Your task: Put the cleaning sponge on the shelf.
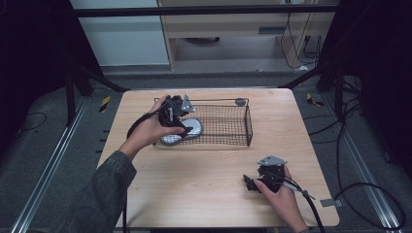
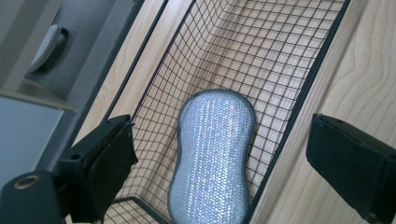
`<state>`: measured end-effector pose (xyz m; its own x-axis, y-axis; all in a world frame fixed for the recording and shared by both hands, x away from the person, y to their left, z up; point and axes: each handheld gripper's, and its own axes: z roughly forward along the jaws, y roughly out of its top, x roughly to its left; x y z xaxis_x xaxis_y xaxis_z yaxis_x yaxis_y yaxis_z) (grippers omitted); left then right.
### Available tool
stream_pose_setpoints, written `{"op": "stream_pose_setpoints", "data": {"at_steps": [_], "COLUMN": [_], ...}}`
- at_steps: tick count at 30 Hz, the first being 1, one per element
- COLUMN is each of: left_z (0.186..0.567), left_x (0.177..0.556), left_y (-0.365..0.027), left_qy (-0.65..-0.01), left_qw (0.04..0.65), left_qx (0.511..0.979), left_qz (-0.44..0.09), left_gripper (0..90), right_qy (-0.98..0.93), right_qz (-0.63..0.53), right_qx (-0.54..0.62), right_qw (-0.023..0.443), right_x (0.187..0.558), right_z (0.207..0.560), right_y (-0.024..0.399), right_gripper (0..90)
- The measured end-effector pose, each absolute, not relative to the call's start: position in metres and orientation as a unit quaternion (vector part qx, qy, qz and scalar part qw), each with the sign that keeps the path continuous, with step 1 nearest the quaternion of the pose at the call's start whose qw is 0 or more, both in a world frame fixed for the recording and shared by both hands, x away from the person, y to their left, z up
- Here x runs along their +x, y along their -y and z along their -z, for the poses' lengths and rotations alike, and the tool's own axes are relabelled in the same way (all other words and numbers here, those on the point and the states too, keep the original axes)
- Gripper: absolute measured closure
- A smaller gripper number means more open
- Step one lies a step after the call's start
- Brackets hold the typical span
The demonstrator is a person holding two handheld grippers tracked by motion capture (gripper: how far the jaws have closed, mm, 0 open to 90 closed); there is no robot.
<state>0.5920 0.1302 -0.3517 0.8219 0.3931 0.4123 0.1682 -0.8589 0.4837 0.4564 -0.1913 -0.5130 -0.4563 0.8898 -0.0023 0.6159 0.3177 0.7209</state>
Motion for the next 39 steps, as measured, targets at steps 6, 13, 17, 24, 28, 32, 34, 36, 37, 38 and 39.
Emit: {"op": "stream_pose_setpoints", "data": {"at_steps": [6,13,17,24,28,32,34,36,37,38,39], "left_z": [0.346,0.344,0.348,0.369,0.383,0.403,0.406,0.413,0.417,0.420,0.425], "left_x": [0.578,0.556,0.543,0.519,0.507,0.499,0.498,0.497,0.497,0.497,0.497], "left_y": [-0.141,-0.157,-0.169,-0.190,-0.202,-0.217,-0.220,-0.226,-0.228,-0.231,-0.235], "left_qy": [-0.220,-0.245,-0.260,-0.280,-0.296,-0.321,-0.326,-0.335,-0.338,-0.341,-0.345], "left_qw": [0.273,0.286,0.294,0.293,0.291,0.287,0.288,0.285,0.284,0.282,0.280], "left_qx": [0.906,0.895,0.887,0.882,0.879,0.873,0.871,0.869,0.868,0.868,0.867], "left_qz": [-0.236,-0.241,-0.244,-0.239,-0.236,-0.228,-0.227,-0.225,-0.226,-0.224,-0.224], "left_gripper": [5.4,4.2,4.1,4.1,4.5,4.8,4.9,4.9,4.9,4.8,4.8], "right_qy": [-0.785,-0.785,-0.785,-0.785,-0.784,-0.784,-0.785,-0.785,-0.785,-0.784,-0.784], "right_qz": [-0.334,-0.334,-0.334,-0.334,-0.334,-0.334,-0.334,-0.334,-0.334,-0.334,-0.334], "right_qx": [0.479,0.480,0.480,0.480,0.480,0.480,0.480,0.480,0.480,0.481,0.481], "right_qw": [0.205,0.205,0.205,0.206,0.205,0.205,0.206,0.206,0.206,0.205,0.205], "right_x": [0.456,0.456,0.456,0.456,0.456,0.456,0.456,0.456,0.456,0.456,0.456], "right_z": [0.513,0.513,0.513,0.513,0.513,0.513,0.513,0.513,0.513,0.513,0.513], "right_y": [0.191,0.191,0.191,0.191,0.191,0.191,0.191,0.191,0.191,0.191,0.191], "right_gripper": [0.4,0.4,0.4,0.4,0.4,0.4,0.4,0.4,0.4,0.4,0.4]}}
